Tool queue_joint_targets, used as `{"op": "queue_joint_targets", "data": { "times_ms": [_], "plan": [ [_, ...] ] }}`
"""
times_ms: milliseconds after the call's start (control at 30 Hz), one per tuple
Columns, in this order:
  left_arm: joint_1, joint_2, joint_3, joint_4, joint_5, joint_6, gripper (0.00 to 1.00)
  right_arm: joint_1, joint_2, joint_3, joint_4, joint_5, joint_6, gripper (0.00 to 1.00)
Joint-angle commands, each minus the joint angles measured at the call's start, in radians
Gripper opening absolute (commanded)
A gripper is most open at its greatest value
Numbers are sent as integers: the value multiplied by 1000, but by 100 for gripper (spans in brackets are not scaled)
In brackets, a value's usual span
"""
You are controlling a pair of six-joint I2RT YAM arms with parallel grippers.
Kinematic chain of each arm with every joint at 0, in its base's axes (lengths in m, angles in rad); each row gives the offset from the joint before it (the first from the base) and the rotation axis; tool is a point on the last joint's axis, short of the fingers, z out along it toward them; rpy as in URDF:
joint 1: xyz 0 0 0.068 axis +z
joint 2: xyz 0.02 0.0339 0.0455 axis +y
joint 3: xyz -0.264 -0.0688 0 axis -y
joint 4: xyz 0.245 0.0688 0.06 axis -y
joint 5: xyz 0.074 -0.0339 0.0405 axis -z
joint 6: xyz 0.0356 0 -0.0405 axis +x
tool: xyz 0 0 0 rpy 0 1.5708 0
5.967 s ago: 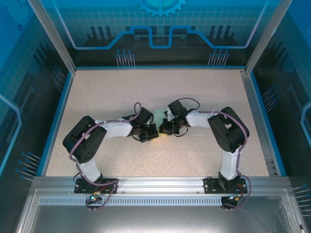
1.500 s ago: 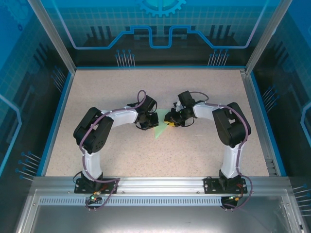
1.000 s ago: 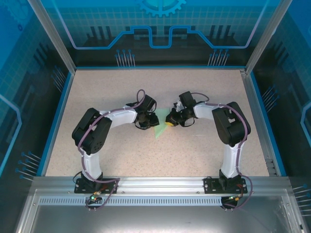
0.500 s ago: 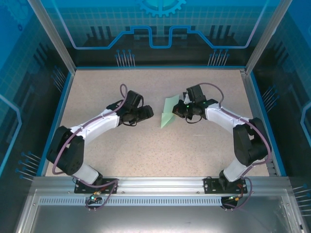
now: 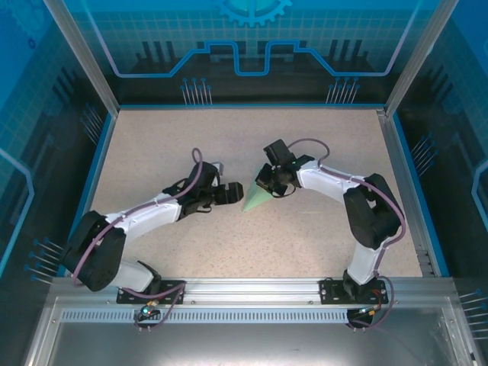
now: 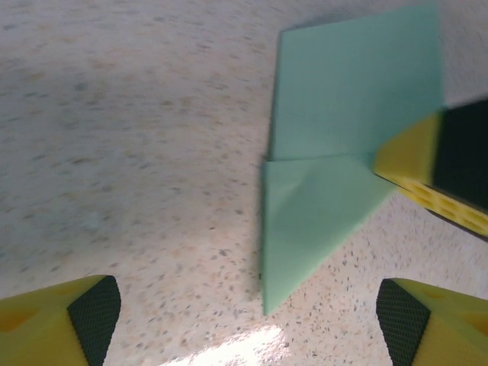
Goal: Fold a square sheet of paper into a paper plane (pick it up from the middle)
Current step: Fourth fold the wing at the center of the table.
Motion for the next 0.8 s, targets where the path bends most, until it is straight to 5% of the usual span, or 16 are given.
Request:
{"op": "queue_joint_targets", "data": {
  "times_ms": [0,433,767],
  "plan": [
    [-79,47,-39,213,-19,189,88,10,16,4,-50,25,121,0],
    [-106,223,-117,578,89,400,58,-18,39,36,-113,-41,214,0],
    [-106,314,-116,660,88,451,45,-34,44,43,-124,-70,232,0]
  ]
}}
